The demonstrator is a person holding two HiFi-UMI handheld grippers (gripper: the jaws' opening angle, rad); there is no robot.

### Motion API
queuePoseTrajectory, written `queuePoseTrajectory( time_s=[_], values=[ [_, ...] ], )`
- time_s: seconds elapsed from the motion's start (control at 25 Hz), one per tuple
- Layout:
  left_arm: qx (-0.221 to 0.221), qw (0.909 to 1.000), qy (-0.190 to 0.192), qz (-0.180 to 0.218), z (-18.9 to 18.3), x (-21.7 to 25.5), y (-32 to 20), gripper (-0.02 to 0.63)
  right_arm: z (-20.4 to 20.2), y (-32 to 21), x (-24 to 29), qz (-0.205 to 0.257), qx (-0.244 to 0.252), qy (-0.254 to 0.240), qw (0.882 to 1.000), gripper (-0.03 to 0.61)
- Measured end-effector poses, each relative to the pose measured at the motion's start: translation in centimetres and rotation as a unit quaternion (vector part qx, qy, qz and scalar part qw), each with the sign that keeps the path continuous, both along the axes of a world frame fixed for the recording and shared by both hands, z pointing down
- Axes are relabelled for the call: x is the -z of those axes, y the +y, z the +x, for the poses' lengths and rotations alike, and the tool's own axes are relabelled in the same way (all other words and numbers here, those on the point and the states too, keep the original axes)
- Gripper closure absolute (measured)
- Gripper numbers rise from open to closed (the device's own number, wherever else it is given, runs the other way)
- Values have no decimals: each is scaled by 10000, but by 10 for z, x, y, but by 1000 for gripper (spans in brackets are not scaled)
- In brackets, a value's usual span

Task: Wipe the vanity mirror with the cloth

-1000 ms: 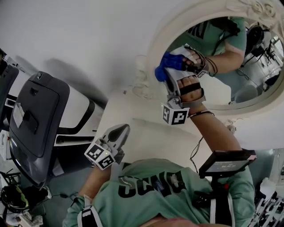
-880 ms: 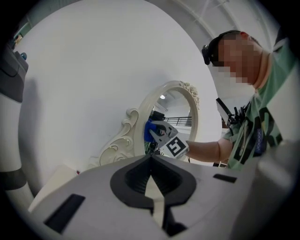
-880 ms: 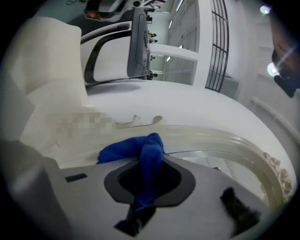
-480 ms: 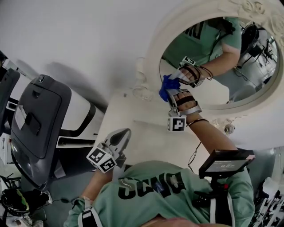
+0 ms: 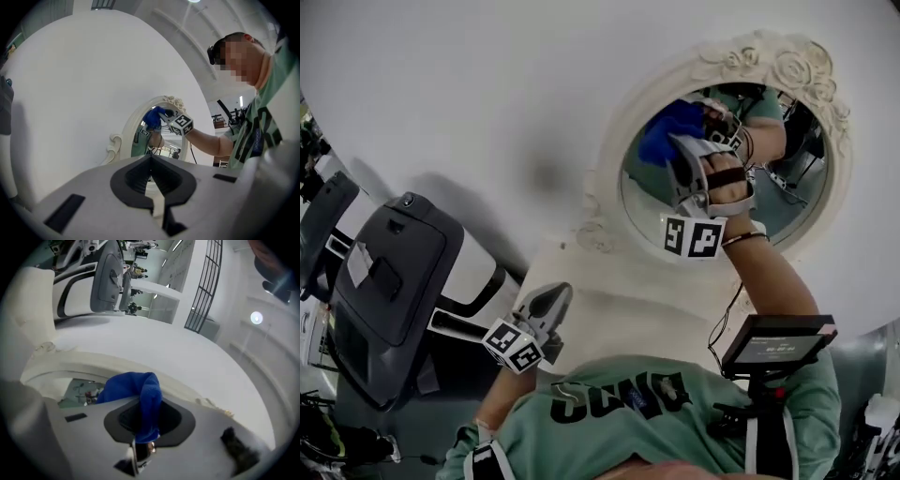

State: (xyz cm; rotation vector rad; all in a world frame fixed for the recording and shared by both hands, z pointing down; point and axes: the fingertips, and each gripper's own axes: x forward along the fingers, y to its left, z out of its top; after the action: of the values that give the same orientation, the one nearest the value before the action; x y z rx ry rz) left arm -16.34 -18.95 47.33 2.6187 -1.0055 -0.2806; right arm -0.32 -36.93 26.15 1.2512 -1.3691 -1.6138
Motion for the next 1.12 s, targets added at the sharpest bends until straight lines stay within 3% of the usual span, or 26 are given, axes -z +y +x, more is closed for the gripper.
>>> queuePoseTrajectory(
  time_s=[0.2,0.52,0.8,1.0,1.12],
  values=[
    [119,9999,-74,6,-12,-11,-20,604,2,-44,16,184,-307,241,9991,528],
    [18,10000,9,-7,0,-3,-10,604,9,-35,18,336,-472,421,9974,529],
    [-23,9994,-44,-349,3,-27,-7,604,-8,-27,-111,-402,-169,833,9956,529],
    [45,9979,-55,-638,-1,-40,4,604,-10,-6,-234,-1294,15,1272,9834,529],
    [47,9967,-92,-809,3,-47,13,604,3,7,-269,-1500,28,1106,9825,529]
  ],
)
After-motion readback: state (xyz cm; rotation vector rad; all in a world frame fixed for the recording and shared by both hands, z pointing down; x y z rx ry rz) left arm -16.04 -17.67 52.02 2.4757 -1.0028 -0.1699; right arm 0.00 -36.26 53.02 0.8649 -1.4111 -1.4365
